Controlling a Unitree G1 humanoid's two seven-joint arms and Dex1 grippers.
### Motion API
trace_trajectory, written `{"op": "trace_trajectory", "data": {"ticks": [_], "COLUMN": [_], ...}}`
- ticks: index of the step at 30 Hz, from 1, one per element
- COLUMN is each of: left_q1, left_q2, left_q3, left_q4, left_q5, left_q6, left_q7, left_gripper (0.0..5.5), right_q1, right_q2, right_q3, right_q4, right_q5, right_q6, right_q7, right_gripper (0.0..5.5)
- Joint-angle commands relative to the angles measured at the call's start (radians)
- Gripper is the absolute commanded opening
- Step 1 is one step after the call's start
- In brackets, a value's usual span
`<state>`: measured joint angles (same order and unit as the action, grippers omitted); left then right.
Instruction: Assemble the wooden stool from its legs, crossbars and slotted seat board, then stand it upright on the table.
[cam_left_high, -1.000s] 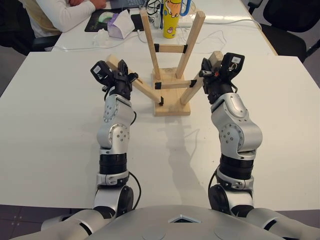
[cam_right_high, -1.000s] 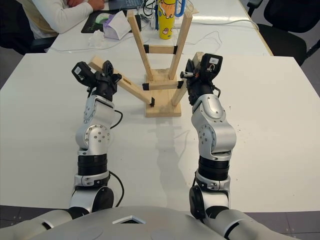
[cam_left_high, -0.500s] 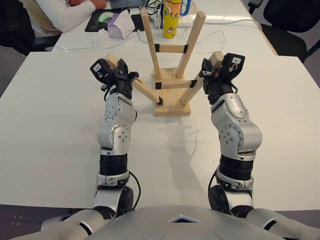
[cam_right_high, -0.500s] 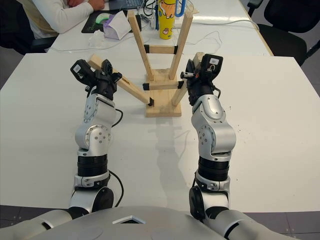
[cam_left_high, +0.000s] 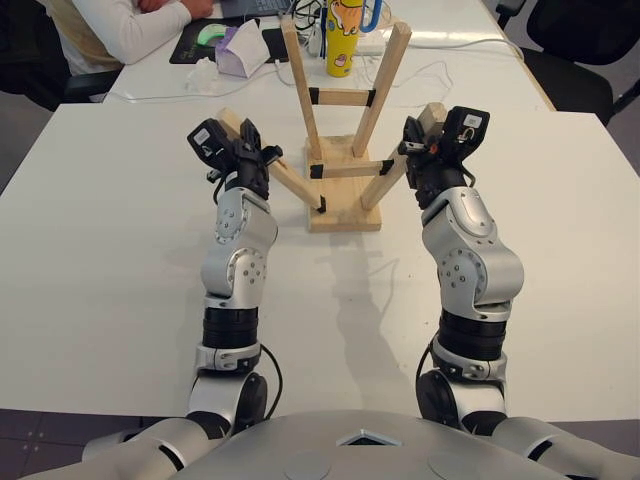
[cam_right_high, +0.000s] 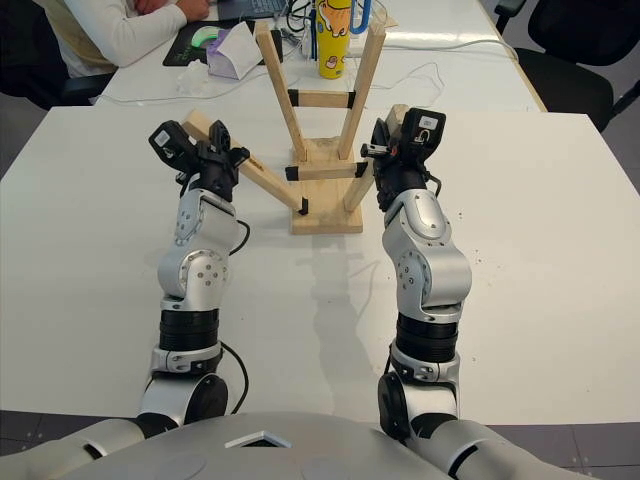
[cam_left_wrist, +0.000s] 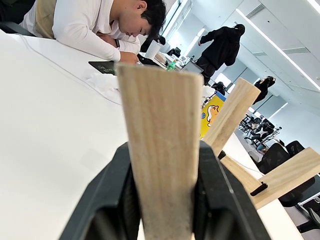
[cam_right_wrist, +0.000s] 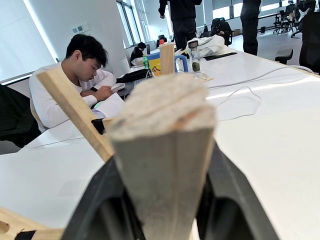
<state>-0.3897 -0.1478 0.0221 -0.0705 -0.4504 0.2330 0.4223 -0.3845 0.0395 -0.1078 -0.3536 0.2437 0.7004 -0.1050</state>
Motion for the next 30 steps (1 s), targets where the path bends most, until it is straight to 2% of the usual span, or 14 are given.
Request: {"op": "trace_trajectory", "data": {"ticks": [1,15,30], "left_q1": [0.083,0.073,0.117], "left_q2": [-0.079,-0.103,-0.101], "left_q3": [-0.039,-0.045,-0.080], "left_q4": [0.024,0.023,0.013], "left_q5": [0.052,0.042,0.100], "left_q6": [-0.022,-0.081,-0.052], "left_q7": [-0.015,-0.055,0.025], "left_gripper": [1.04,1.04,1.04], "right_q1": [0.012,0.009,0.014], "right_q2": [0.006,0.003,0.002], "right_q3": [-0.005,-0.002,-0.003], "right_q4": [-0.004,0.001,-0.011], "right_q5": [0.001,0.000,0.001], "right_q6": [0.002,-0.001,0.011], "right_q7": [-0.006,-0.002,-0.006], "right_gripper": [1.03,1.03,1.03]}}
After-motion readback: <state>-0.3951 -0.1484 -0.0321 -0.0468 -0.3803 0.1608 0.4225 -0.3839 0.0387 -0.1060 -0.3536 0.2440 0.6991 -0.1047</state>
